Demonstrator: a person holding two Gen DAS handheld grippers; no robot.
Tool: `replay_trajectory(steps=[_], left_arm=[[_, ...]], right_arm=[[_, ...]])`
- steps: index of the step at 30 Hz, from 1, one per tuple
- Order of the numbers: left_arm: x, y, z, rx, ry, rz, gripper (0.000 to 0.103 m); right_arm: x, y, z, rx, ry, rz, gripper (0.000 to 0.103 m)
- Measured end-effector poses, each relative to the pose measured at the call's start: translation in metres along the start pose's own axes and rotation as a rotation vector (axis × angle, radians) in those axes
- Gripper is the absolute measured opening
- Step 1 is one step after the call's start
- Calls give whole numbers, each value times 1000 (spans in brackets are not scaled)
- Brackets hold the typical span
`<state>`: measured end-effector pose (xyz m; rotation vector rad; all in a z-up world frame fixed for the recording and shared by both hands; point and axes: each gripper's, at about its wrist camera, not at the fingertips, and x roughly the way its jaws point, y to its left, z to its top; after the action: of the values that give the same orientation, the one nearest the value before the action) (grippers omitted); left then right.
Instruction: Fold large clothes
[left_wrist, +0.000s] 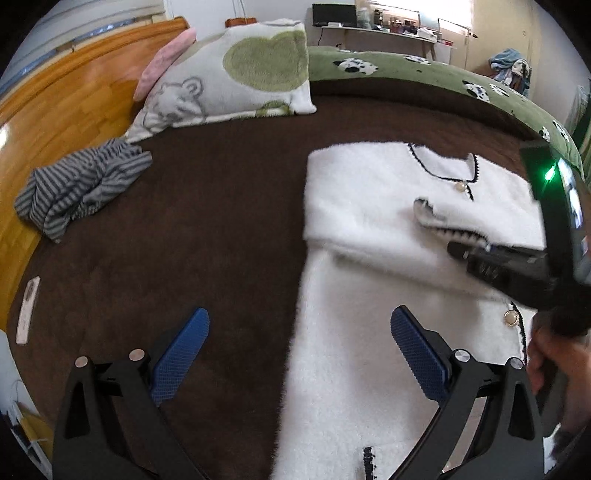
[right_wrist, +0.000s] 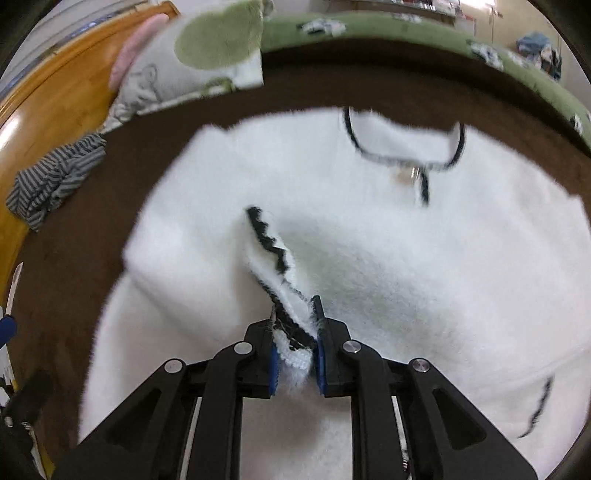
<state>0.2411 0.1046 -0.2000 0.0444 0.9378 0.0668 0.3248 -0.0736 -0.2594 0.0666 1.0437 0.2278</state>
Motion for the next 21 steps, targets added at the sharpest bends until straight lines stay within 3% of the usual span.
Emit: replay_trajectory(steps=[8, 11, 16, 21], left_arm=[[13, -1, -13, -14, 32, -13, 97], [6, -3, -11, -9, 19, -17, 97], [-14, -10, 3, 6, -19, -43, 97], [-25, -44, 25, 52, -64, -123, 97]], right_arm=[[-1, -4, 4, 17, 21, 37, 22], [-11, -5, 7, 33, 24, 113, 77], [-67, -10, 14, -44, -91, 105, 78], [-100, -59, 30, -76, -126, -13, 78]])
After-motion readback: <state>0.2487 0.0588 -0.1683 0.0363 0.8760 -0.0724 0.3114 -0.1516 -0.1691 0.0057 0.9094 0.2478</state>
